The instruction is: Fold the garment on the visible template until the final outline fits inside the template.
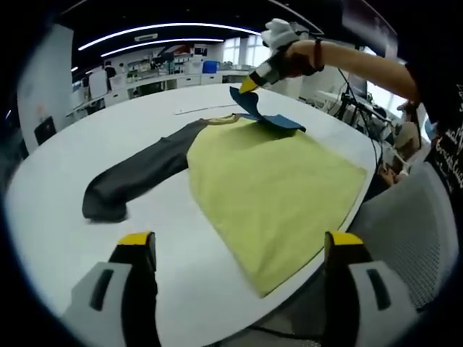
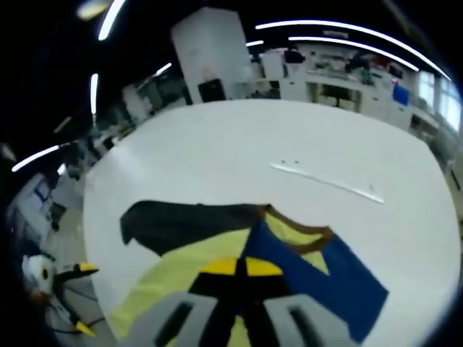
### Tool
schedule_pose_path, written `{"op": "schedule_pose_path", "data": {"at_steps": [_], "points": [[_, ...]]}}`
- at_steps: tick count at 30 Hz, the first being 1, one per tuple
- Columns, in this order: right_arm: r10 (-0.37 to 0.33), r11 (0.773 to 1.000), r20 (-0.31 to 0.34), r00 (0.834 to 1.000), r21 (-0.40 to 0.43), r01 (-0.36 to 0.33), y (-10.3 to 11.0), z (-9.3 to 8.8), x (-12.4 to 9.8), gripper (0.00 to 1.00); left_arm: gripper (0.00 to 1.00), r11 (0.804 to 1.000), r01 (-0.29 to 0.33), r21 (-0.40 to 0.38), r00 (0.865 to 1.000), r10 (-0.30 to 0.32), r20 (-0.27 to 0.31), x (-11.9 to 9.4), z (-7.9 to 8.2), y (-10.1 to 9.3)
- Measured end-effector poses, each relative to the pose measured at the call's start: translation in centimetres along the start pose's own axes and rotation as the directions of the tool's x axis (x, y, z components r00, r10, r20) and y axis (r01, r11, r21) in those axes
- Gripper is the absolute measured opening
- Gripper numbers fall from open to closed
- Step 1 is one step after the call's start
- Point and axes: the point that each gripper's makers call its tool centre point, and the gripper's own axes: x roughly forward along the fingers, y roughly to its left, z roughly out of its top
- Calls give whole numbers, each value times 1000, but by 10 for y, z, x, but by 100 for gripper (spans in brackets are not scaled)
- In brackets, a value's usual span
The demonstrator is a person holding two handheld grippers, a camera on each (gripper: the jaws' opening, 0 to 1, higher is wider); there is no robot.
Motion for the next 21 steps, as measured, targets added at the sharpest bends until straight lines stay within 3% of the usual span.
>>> {"op": "schedule_pose_path", "data": {"at_steps": [21], "points": [[90,993,-13,996,-69,-91,41,7,13,0,93,1000,-24,-18,1000,24,8,-3,0,3]]}}
